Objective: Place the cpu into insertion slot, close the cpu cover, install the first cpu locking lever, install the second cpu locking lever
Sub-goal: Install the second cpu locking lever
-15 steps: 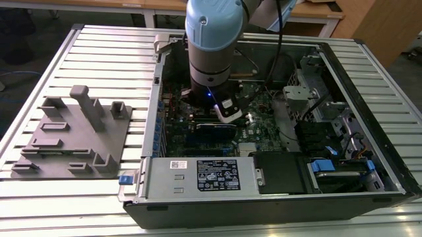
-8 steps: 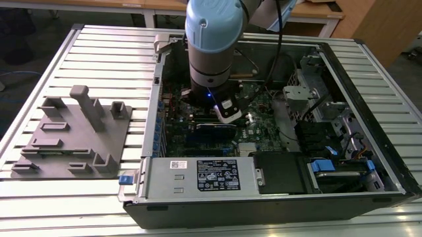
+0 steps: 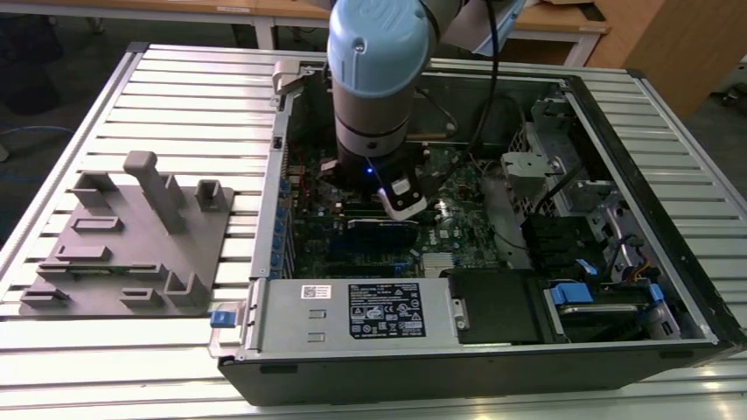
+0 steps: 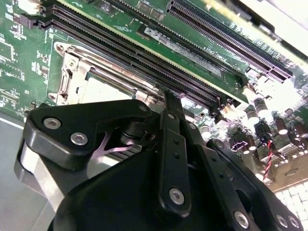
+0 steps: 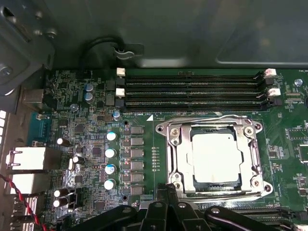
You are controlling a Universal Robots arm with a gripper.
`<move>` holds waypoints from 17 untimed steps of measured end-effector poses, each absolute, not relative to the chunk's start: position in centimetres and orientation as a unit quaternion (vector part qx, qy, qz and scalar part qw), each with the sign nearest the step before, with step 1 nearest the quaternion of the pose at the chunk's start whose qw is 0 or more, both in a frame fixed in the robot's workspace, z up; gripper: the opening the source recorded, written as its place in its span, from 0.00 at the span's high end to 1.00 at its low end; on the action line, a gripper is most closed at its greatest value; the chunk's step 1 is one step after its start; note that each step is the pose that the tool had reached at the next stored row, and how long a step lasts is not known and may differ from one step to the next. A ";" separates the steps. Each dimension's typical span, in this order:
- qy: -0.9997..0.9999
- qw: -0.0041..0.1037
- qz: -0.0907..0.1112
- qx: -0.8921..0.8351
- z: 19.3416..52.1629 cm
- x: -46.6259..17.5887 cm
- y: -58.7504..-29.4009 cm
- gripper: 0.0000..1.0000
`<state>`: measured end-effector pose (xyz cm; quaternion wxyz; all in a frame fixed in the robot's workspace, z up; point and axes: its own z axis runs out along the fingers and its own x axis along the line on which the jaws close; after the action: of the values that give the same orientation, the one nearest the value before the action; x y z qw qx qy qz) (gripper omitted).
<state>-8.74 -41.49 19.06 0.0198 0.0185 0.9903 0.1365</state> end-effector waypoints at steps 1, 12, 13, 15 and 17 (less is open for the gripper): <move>0.990 0.020 0.136 0.019 19.0 -8.8 -41.5 0.90; 0.990 0.020 0.136 0.019 19.0 -8.8 -41.5 0.90; 0.990 0.020 0.136 0.019 19.1 -8.8 -41.5 0.90; 0.990 0.020 0.136 0.019 19.5 -8.8 -41.5 0.90; 0.990 0.020 0.136 0.019 19.9 -8.7 -41.5 0.90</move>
<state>-8.74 -41.49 19.89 0.0198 0.0186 0.9903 0.1364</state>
